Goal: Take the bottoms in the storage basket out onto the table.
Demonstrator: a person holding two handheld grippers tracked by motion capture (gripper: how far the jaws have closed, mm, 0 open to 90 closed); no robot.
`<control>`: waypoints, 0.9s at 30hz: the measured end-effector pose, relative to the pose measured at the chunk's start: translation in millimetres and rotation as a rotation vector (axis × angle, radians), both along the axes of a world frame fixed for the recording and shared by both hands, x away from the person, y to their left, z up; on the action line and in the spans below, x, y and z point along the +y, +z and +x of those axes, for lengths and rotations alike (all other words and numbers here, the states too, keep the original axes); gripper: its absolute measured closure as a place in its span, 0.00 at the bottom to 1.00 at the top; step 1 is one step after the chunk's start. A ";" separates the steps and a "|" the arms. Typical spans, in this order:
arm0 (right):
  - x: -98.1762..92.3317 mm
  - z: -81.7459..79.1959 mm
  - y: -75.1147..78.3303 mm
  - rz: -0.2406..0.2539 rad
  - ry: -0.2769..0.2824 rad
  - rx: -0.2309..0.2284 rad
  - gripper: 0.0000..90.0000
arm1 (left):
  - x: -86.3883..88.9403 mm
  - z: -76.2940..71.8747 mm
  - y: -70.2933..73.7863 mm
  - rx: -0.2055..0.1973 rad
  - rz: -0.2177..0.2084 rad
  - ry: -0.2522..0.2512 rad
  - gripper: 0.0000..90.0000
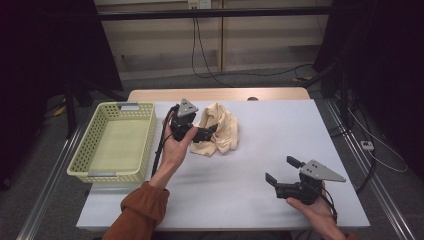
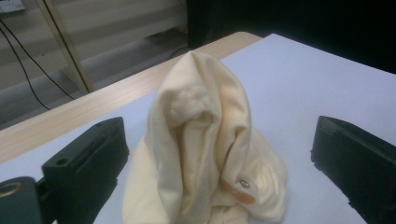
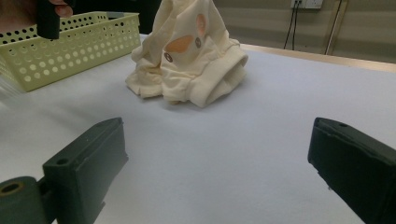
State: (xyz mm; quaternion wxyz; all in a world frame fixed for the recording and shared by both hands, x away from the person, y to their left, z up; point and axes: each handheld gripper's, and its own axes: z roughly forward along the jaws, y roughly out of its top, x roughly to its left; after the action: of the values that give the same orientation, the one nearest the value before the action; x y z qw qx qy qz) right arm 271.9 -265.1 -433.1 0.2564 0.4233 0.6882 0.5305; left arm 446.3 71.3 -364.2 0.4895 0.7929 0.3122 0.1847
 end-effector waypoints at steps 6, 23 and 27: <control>0.1 -0.2 0.1 0.000 0.000 0.000 0.05 | 7.8 -3.2 5.7 -0.008 0.018 0.007 0.04; 0.4 1.2 0.6 0.004 0.008 -0.002 0.05 | 37.2 -17.7 16.4 -0.021 -0.033 0.036 0.06; 0.7 1.5 0.3 0.002 0.010 -0.003 0.05 | 45.3 -23.5 19.1 -0.033 -0.021 0.037 0.06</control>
State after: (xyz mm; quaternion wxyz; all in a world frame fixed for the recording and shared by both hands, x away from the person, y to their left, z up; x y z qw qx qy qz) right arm 273.4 -264.4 -432.8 0.2545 0.4193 0.6894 0.5330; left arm 422.8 116.6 -345.1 0.4996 0.7785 0.3208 0.2035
